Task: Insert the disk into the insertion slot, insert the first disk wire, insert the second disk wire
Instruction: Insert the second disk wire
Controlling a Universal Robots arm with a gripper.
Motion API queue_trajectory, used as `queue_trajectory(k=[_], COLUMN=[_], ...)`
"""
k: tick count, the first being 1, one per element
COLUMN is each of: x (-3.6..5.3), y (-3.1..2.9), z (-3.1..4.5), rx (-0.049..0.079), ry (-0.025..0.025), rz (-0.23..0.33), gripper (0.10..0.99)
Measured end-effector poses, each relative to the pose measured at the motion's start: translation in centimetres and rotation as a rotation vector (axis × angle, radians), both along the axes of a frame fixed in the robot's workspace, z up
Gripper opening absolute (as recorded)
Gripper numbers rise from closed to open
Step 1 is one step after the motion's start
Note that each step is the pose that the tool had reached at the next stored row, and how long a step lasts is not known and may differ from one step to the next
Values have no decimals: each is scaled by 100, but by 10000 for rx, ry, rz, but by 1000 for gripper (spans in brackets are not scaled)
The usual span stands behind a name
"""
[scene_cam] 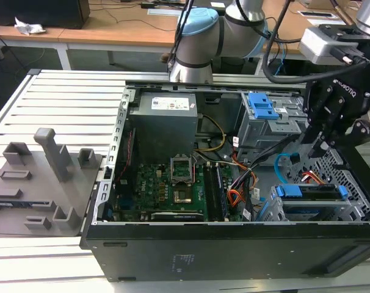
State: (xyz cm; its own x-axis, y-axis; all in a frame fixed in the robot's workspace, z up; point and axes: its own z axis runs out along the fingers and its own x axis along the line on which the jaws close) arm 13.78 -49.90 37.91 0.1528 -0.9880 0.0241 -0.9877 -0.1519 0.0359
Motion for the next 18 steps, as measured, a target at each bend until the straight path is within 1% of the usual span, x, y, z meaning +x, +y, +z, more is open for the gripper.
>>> queue_trajectory(k=[2, 4, 5, 6, 10, 13, 15, 16, 18], x=[-26, -166, -261, -285, -300, -301, -301, -301, -301], y=[3, 2, -2, -2, -1, -2, -2, -2, -2], z=[-1, -14, -19, -24, -58, -112, -161, -168, -169], rx=[-2, -33, -131, -183, -274, -358, -410, -439, -460], ry=[-1, -5, -9, -8, -10, -14, -16, -16, -15], rz=[8, 8, 10, 15, 123, 449, 674, 693, 695], gripper=[361, 361, 361, 361, 361, 361, 361, 361, 361])
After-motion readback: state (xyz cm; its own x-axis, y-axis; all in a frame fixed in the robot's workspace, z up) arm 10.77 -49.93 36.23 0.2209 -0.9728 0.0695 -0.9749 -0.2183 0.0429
